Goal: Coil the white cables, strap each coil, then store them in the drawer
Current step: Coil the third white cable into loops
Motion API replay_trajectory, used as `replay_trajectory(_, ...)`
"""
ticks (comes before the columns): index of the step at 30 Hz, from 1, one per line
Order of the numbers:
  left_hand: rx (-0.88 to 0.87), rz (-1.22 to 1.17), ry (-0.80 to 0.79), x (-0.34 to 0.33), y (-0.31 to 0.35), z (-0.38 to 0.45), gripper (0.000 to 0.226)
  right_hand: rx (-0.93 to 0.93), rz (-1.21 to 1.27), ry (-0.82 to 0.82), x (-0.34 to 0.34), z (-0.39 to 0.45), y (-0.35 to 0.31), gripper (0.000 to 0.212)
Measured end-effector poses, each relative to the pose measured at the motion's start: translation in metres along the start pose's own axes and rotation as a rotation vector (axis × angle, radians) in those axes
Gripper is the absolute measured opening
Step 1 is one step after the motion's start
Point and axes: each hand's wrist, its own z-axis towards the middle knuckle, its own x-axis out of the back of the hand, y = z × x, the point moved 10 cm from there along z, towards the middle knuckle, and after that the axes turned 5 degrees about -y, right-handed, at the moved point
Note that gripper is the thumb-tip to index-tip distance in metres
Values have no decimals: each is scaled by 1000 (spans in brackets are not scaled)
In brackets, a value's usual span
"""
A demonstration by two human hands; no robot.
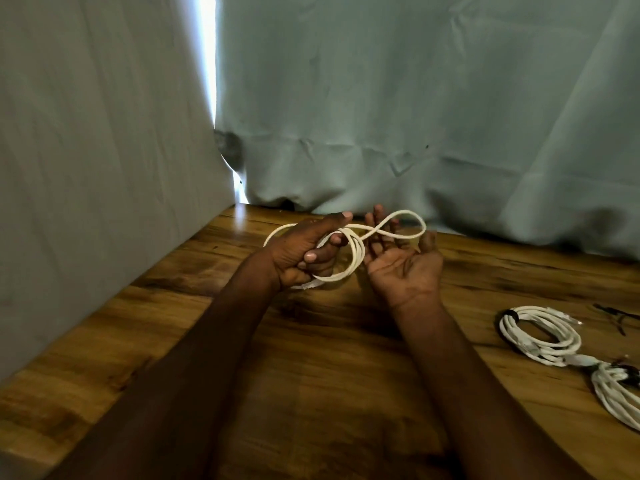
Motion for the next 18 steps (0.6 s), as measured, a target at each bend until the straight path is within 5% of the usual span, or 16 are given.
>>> replay_trajectory(3,-29,-120,-37,-8,-1,7,47,-107,4,-58,-5,-3,25,63)
replay_trajectory(8,-50,-225,47,7,5,9,45,-228,-556,-144,-12,-10,55,47)
replay_trajectory(12,-141,-233,163,24,18,6,43,-102,-912,-192,-21,-10,45,33)
replay_trajectory(18,-365,271,636,58,51,-26,50,-15,-1306,-287,-37,-20,52,8)
